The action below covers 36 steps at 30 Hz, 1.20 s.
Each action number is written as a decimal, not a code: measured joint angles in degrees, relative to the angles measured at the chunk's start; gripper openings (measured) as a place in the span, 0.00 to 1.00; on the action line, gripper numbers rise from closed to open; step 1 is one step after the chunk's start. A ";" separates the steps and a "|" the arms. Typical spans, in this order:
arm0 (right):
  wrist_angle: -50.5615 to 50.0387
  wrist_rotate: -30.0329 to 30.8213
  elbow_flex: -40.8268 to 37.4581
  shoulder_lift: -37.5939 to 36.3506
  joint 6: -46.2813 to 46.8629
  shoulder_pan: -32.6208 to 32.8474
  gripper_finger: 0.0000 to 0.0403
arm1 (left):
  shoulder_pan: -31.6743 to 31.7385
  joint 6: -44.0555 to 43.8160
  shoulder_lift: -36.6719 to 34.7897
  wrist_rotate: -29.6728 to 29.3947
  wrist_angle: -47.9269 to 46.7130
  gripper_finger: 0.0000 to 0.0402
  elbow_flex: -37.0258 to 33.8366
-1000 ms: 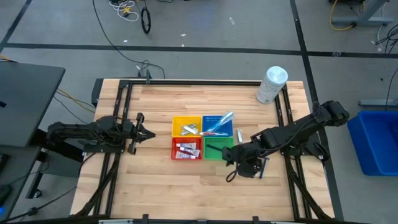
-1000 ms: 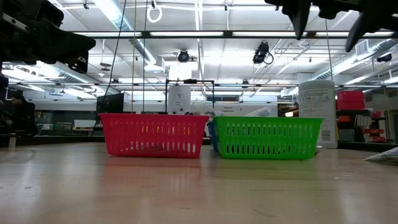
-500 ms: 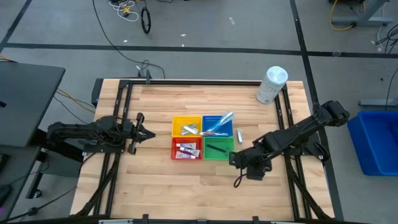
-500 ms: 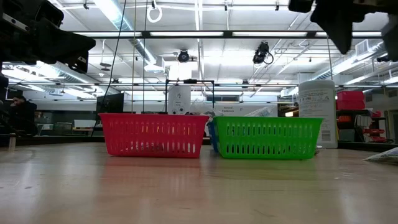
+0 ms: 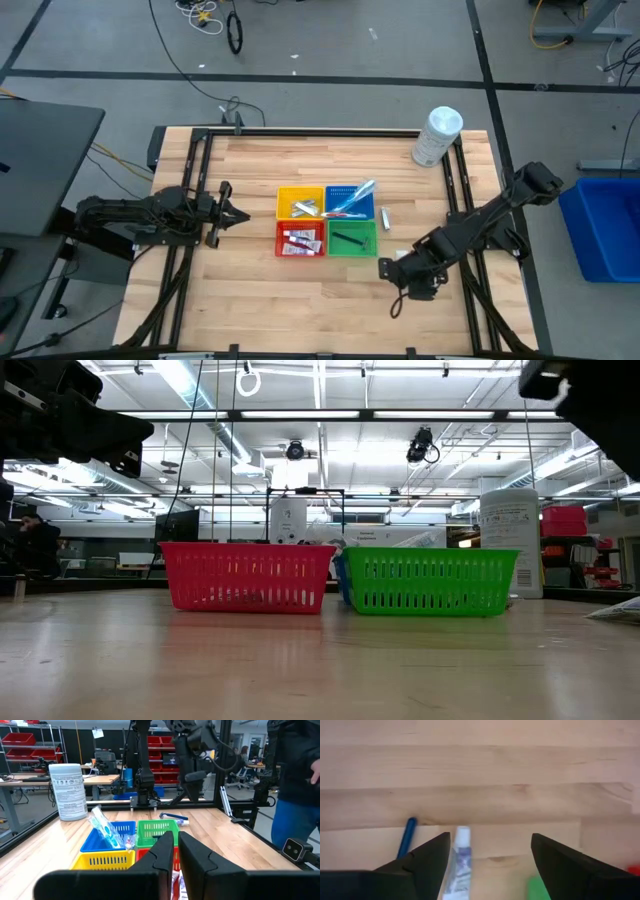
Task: Pick & Place Travel size toiletries
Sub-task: Put the toothpaste into the red bin
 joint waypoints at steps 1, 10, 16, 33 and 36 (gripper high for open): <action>0.46 0.00 -0.74 0.00 0.02 0.49 0.72 | 0.00 0.01 0.02 0.00 -0.02 0.08 -0.02; 4.20 0.06 -6.55 0.00 0.22 2.70 0.72 | 0.01 0.01 0.02 0.02 -0.02 0.08 -0.02; 6.68 0.11 -9.23 0.04 0.66 2.65 0.70 | 0.01 -0.01 0.00 0.00 0.00 0.08 -0.02; 9.14 0.20 -9.37 7.93 0.70 -0.20 0.65 | 0.01 0.00 0.01 0.00 0.00 0.08 0.00; 11.92 0.24 -9.94 8.97 3.33 -0.36 0.66 | 0.01 -0.01 0.00 0.00 0.00 0.08 0.00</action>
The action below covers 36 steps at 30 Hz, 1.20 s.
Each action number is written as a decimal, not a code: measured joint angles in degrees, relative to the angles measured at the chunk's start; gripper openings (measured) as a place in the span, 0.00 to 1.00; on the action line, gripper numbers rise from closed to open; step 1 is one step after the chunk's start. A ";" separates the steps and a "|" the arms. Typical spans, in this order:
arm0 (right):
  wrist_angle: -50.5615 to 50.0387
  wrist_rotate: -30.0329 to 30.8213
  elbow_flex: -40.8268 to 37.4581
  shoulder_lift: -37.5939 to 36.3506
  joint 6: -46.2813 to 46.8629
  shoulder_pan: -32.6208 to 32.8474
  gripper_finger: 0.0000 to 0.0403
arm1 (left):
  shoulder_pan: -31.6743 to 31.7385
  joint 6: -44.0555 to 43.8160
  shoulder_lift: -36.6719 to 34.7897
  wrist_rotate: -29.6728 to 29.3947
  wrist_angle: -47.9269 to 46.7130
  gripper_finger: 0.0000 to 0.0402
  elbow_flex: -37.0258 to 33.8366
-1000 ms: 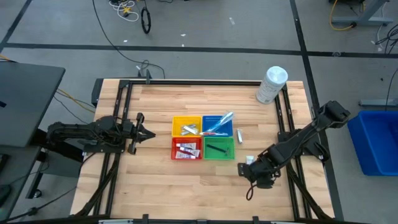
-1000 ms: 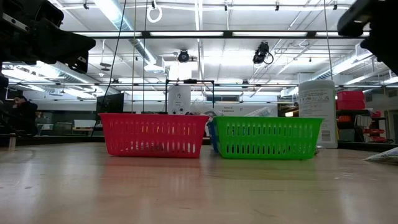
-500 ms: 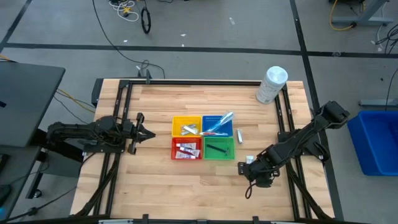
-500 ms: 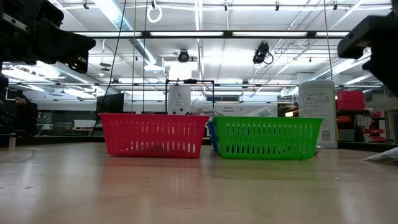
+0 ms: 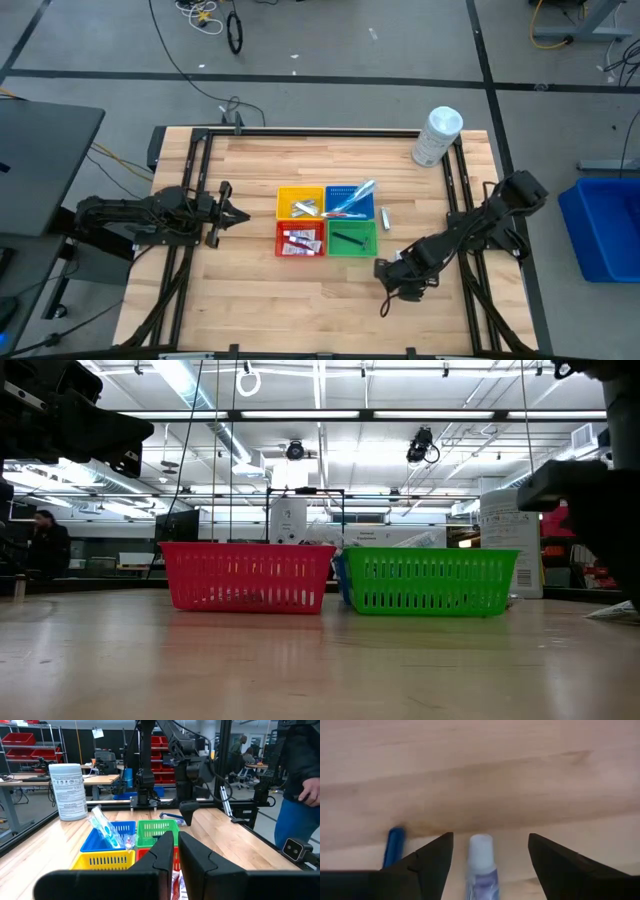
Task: Pick & Place Travel size toiletries
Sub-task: Put the toothpaste into the red bin
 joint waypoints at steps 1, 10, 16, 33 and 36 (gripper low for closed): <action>1.34 0.10 -0.45 0.26 1.88 0.00 0.67 | 0.00 0.02 0.00 0.00 -0.02 0.08 -0.02; 2.52 3.08 -2.16 0.79 6.31 -0.15 0.67 | 0.00 0.00 0.02 0.00 -0.01 0.08 -0.02; 2.19 2.73 -2.20 0.80 6.08 -0.44 0.59 | 0.00 0.02 0.01 0.01 -0.02 0.08 -0.02; 1.96 2.15 -2.27 0.80 4.17 -0.46 0.33 | 0.00 0.01 0.01 0.01 -0.01 0.08 -0.01; 1.98 2.27 -2.27 0.79 4.17 -0.46 0.30 | -0.01 0.00 0.01 0.02 -0.02 0.08 -0.01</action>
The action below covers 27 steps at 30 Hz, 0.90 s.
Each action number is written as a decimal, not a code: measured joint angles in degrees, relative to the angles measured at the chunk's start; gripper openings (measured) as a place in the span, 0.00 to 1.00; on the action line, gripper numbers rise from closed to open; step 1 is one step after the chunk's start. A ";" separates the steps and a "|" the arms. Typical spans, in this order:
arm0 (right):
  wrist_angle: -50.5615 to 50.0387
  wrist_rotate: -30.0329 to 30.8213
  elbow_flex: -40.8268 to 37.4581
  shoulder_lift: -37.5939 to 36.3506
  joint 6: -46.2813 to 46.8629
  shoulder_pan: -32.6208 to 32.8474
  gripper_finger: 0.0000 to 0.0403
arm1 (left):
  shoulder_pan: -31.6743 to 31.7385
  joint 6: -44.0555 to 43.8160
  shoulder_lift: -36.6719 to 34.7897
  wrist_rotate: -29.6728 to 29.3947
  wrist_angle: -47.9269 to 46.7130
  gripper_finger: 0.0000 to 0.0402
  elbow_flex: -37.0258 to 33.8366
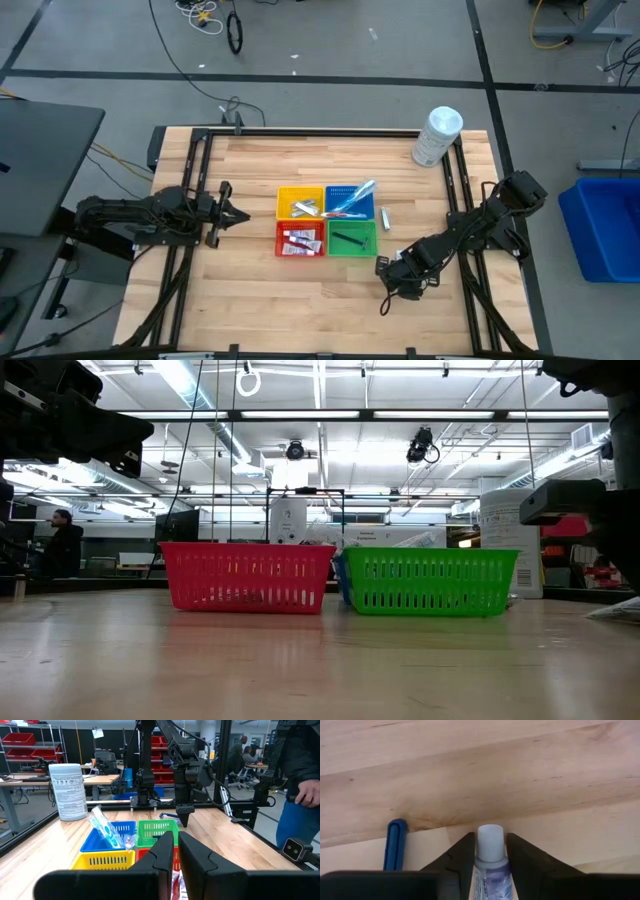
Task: Pick & Place Travel size toiletries
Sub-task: Put the toothpaste into the red bin
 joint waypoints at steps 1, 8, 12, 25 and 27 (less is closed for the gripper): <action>0.00 -0.09 0.00 0.01 -0.01 0.00 0.29 | 0.01 0.00 0.00 -0.01 0.01 0.08 0.01; 0.03 -1.26 0.00 0.00 -0.01 -0.04 0.27 | 0.01 0.02 0.00 0.00 0.02 0.08 -0.01; 0.03 -1.44 0.00 0.01 -0.01 -0.03 0.27 | -0.01 0.00 0.01 -0.02 0.02 0.08 0.01; -3.12 -1.86 -0.02 -4.99 -0.01 0.34 0.25 | 0.00 0.01 -0.01 -0.02 0.01 0.08 0.00; -3.39 -1.94 -0.02 -6.26 -0.01 0.42 0.26 | 0.00 0.01 0.01 -0.01 0.01 0.08 0.01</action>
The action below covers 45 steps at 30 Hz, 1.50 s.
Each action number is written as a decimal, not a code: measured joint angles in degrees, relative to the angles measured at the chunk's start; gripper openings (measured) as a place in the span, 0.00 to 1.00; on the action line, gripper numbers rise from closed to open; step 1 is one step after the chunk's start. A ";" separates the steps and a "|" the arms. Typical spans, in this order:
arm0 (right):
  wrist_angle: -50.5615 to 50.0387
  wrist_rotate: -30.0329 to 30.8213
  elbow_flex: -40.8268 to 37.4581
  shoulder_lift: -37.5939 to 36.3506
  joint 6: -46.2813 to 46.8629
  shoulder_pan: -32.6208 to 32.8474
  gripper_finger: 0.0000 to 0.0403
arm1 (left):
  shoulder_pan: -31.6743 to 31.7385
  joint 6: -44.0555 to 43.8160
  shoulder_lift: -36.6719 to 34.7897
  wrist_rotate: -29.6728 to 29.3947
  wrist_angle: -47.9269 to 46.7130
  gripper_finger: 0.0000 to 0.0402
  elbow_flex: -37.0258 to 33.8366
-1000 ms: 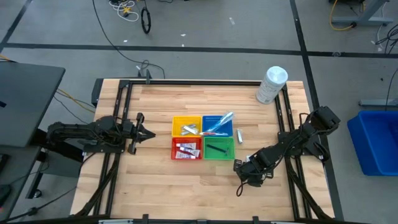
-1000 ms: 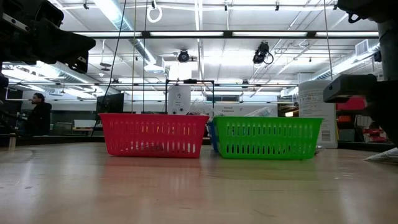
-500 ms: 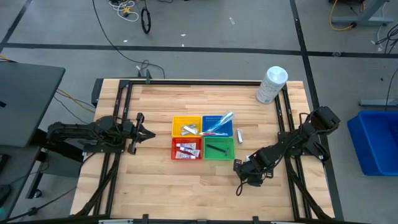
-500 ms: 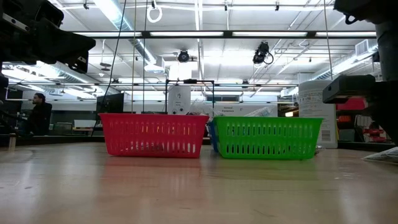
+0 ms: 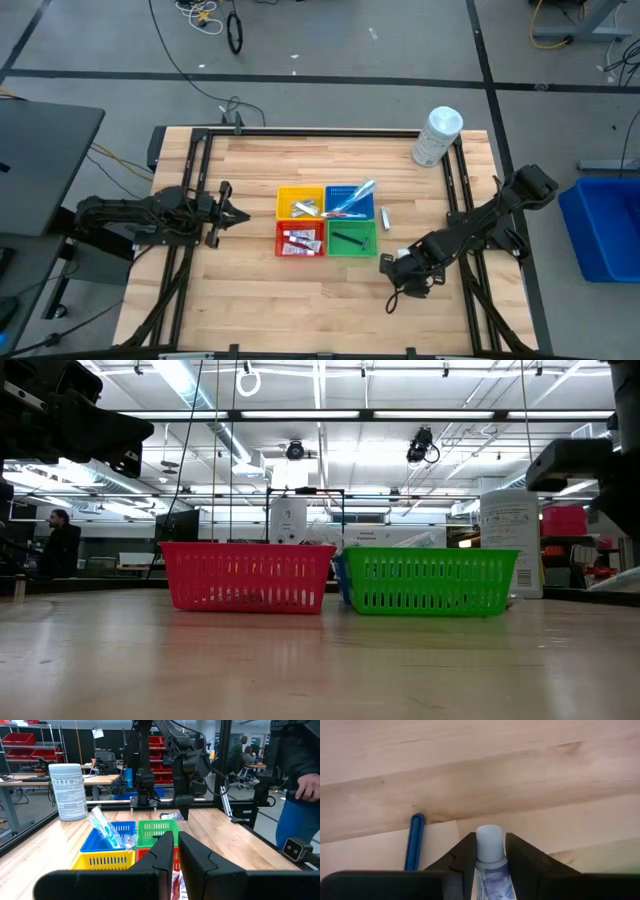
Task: Pick & Place Travel size toiletries
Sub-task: Put the toothpaste into the red bin
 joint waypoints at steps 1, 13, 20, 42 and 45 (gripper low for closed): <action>-0.23 -0.05 -0.01 -0.59 0.00 0.02 0.26 | 0.00 0.00 -0.02 0.01 0.00 0.08 -0.02; -1.29 -0.36 0.00 -4.24 0.02 0.04 0.26 | -0.01 0.01 -0.02 -0.01 0.01 0.08 0.00; -0.92 -0.40 0.73 -6.46 3.72 -0.11 0.25 | 0.00 0.01 -0.01 -0.01 0.01 0.08 -0.01; 6.99 -0.33 7.45 -10.67 24.89 -4.98 0.24 | 0.00 0.00 -0.01 0.00 -0.01 0.08 0.00; 9.67 1.71 7.45 -10.67 30.99 -5.50 0.24 | 0.01 0.00 -0.01 -0.01 -0.01 0.08 0.00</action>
